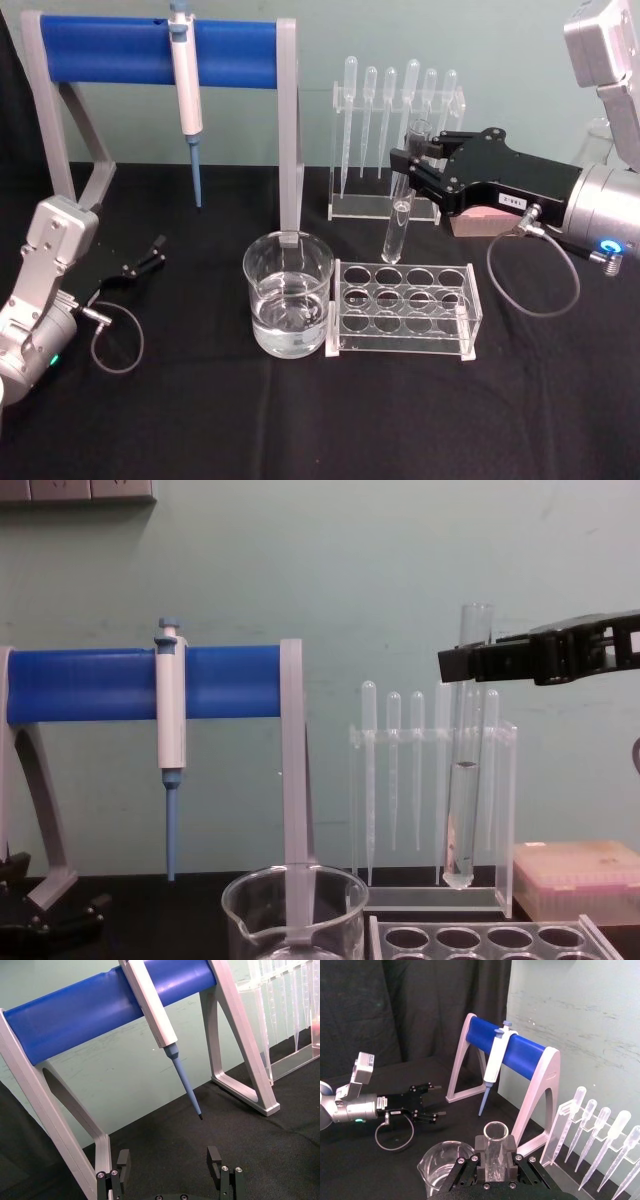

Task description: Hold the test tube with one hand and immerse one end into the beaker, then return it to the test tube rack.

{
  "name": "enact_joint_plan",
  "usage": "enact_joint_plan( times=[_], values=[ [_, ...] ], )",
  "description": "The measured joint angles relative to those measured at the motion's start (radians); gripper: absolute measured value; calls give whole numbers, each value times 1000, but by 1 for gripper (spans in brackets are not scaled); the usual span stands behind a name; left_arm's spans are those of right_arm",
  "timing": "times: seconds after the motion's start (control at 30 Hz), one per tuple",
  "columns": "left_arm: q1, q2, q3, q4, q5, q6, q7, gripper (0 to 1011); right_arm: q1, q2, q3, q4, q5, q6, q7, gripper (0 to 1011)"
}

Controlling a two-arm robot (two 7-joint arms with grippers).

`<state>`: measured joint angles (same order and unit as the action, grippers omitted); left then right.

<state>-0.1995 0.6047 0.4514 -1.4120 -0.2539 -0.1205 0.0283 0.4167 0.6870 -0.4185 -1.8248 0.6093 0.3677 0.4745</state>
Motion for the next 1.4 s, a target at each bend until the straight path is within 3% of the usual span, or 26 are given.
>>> enact_joint_plan(
  times=[1.4],
  values=[
    [0,0,0,0,0,0,0,1000,0,0,0,0,0,0,0,227]
  ],
)
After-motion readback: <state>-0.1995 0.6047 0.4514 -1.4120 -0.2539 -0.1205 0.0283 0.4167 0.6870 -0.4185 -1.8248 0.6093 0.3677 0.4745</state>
